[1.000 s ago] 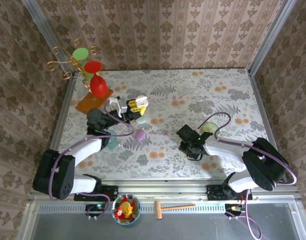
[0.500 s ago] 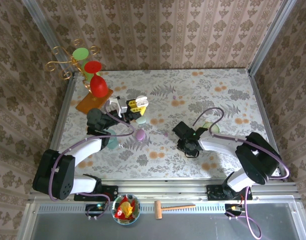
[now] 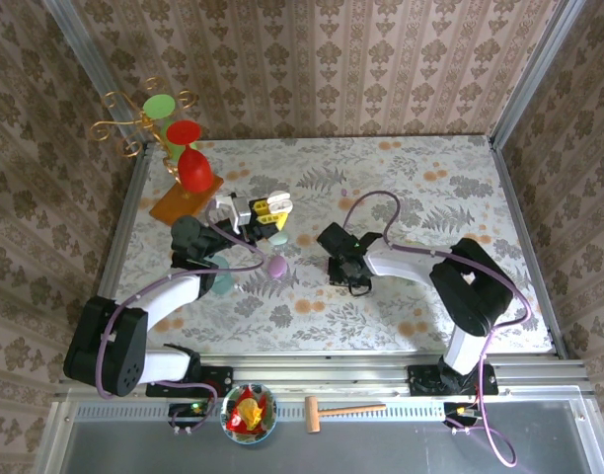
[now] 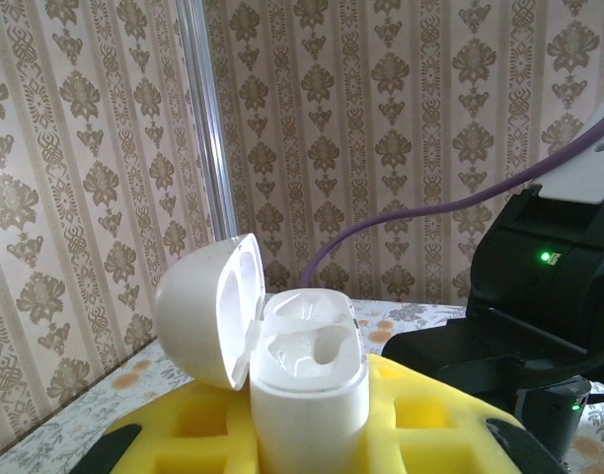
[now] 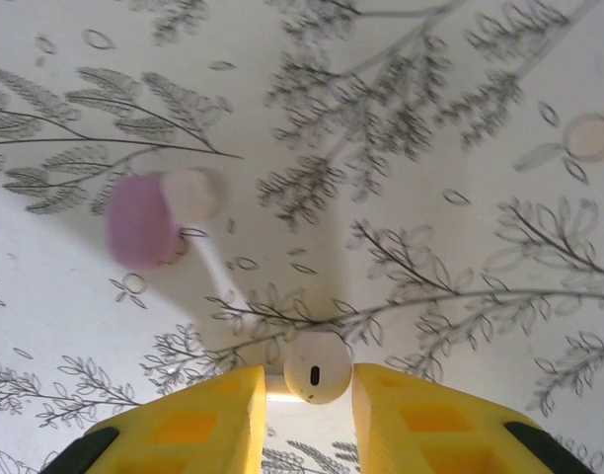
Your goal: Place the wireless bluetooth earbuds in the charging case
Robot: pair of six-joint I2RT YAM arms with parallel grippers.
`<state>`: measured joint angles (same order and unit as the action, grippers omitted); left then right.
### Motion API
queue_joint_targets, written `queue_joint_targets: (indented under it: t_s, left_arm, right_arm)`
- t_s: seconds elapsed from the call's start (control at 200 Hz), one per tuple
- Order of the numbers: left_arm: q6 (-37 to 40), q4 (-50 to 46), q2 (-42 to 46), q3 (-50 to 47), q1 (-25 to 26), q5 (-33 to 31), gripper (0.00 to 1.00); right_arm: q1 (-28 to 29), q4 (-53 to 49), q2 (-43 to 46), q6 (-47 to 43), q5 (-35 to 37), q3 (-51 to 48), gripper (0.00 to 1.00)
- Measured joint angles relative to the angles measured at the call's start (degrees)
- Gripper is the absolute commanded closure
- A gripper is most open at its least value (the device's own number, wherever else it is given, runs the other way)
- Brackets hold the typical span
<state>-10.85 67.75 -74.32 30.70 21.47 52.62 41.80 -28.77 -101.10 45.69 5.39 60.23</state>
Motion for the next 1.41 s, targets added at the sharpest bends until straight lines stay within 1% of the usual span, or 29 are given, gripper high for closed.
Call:
queue_joint_targets:
  t_s: [0.095, 0.165, 0.25, 0.31, 0.34, 0.565, 0.76, 0.92, 1.11, 1.245, 1.405]
  left_arm:
    - [0.02, -0.42, 0.55, 0.0, -0.22, -0.24, 1.0]
    - [0.2, -0.92, 1.2, 0.0, -0.26, -0.61, 1.0]
    - [0.42, -1.81, 2.12, -0.07, -0.26, -1.27, 1.0]
    - [0.66, -2.27, 2.78, -0.22, -0.37, -1.79, 1.0]
    - [0.85, -2.51, 3.1, -0.33, -0.5, -2.01, 1.0]
    - [1.7, -4.24, 3.69, -0.44, -0.59, -3.19, 1.0]
    - [1.7, -4.74, 3.69, -0.44, -0.59, -3.32, 1.0]
    - [1.68, -4.74, 3.69, -0.46, -0.59, -3.61, 1.0]
    - [1.7, -4.74, 3.69, -0.48, -0.59, -3.63, 1.0]
    - [1.7, -4.74, 3.69, -0.48, -0.59, -3.63, 1.0]
    - [1.7, -4.76, 3.69, -0.63, -0.59, -3.63, 1.0]
  right_arm:
    - [0.07, -0.44, -0.66, -3.3, 0.13, 1.68, 0.68]
    - [0.11, -0.39, -0.57, -4.11, 0.44, 2.21, 0.66]
    - [0.28, -0.61, -0.24, -3.78, 0.85, 2.19, 0.59]
    - [0.7, -0.74, 0.46, -3.19, 1.49, 2.08, 0.52]
    - [1.09, -1.03, 0.85, -2.84, 1.97, 2.08, 0.51]
    - [3.76, -5.77, -0.26, -1.07, 6.71, 3.8, 0.5]
    - [3.82, -7.48, -3.13, -0.5, 8.41, 4.61, 0.51]
    - [3.85, -7.98, -3.15, -0.52, 9.27, 4.98, 0.51]
    - [4.0, -11.13, -2.95, -0.31, 10.99, 4.94, 0.52]
    - [4.02, -11.56, -1.25, -0.33, 11.21, 4.92, 0.49]
    - [4.13, -9.16, -0.92, -0.28, 10.75, 5.2, 0.4]
